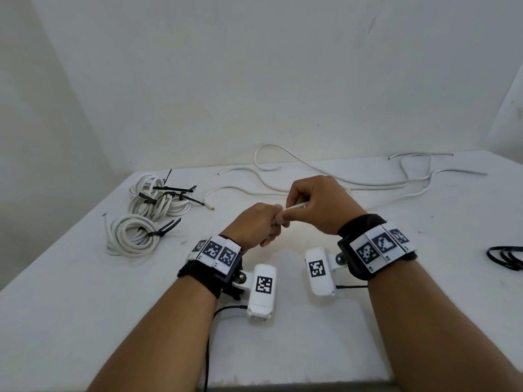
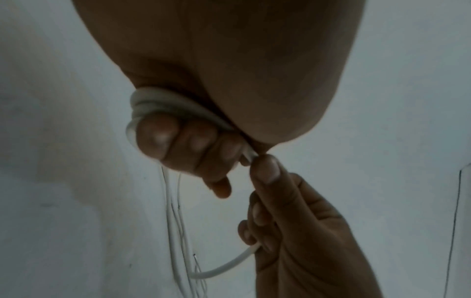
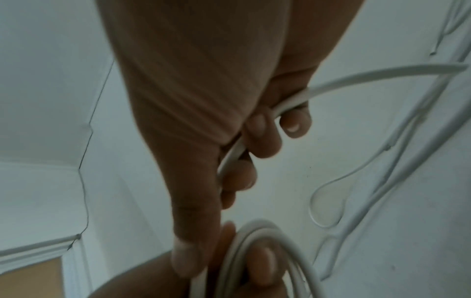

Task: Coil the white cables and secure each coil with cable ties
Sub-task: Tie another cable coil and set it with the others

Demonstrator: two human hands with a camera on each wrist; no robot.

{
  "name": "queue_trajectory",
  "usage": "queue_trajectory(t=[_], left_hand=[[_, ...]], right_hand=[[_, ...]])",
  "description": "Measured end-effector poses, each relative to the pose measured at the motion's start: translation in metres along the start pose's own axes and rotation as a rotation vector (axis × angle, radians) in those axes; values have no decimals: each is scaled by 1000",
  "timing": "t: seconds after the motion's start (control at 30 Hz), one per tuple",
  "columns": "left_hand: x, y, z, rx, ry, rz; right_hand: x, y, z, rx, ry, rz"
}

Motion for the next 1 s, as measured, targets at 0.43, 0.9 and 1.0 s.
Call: queue_trajectory(t=[0.43,0.9,1.0], left_hand=[[3,12,6,725,39,-113],[-9,2,30,980,401,-279],[-3,-5,39,387,610,-220]], right_hand=[[-5,16,-1,-206,74,-41],[0,11,-45,136,-449,-159],[4,0,-55,173,-537,-109]])
Point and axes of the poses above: each hand's wrist, its own x-axis away from the middle knuckle, its own z-axis out of the back of the hand, y = z × x, the point moved 6 cm from there along -x, towards the middle knuckle, and after that the axes turned 2 degrees about -y, right-handed, at the moved point
